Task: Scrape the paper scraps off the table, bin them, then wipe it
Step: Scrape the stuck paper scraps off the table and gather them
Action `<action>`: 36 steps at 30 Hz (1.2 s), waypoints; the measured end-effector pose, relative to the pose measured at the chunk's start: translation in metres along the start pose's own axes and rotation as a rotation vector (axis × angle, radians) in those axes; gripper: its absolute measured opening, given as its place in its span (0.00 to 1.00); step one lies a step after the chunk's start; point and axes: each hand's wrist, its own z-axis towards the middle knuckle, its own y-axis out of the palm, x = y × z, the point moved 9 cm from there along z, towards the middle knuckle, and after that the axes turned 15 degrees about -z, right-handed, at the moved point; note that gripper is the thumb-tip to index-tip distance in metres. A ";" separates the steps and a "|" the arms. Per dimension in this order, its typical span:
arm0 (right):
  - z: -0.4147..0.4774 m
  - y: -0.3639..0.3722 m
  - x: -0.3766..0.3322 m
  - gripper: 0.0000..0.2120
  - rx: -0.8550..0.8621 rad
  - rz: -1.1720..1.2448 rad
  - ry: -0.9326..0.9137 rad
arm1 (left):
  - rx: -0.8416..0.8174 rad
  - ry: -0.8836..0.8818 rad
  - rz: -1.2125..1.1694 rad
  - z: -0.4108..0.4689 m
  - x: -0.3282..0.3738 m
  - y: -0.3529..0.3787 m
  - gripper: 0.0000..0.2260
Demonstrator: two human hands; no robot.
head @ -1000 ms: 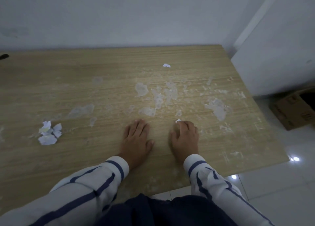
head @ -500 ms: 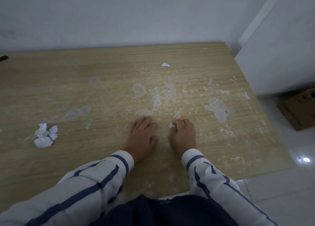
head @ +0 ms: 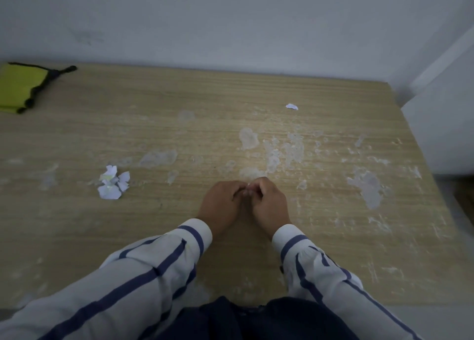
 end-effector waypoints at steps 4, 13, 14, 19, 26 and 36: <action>0.006 0.017 -0.036 0.02 -0.035 0.000 -0.070 | 0.091 -0.079 0.012 -0.009 -0.022 -0.038 0.09; 0.007 0.084 -0.117 0.09 -0.126 -0.098 -0.220 | 0.487 -0.085 0.275 -0.055 -0.061 -0.184 0.10; 0.008 0.090 -0.124 0.09 -0.123 -0.110 -0.229 | 0.532 -0.110 0.275 -0.062 -0.068 -0.199 0.08; 0.009 0.106 -0.145 0.09 -0.077 -0.167 -0.265 | 0.671 -0.242 0.257 -0.087 -0.103 -0.245 0.06; -0.001 0.107 -0.128 0.12 -0.021 -0.389 -0.145 | 0.520 -0.238 0.151 -0.086 -0.136 -0.244 0.02; -0.027 0.115 -0.127 0.26 -0.090 -0.534 -0.280 | 0.451 -0.109 0.257 -0.092 -0.130 -0.236 0.07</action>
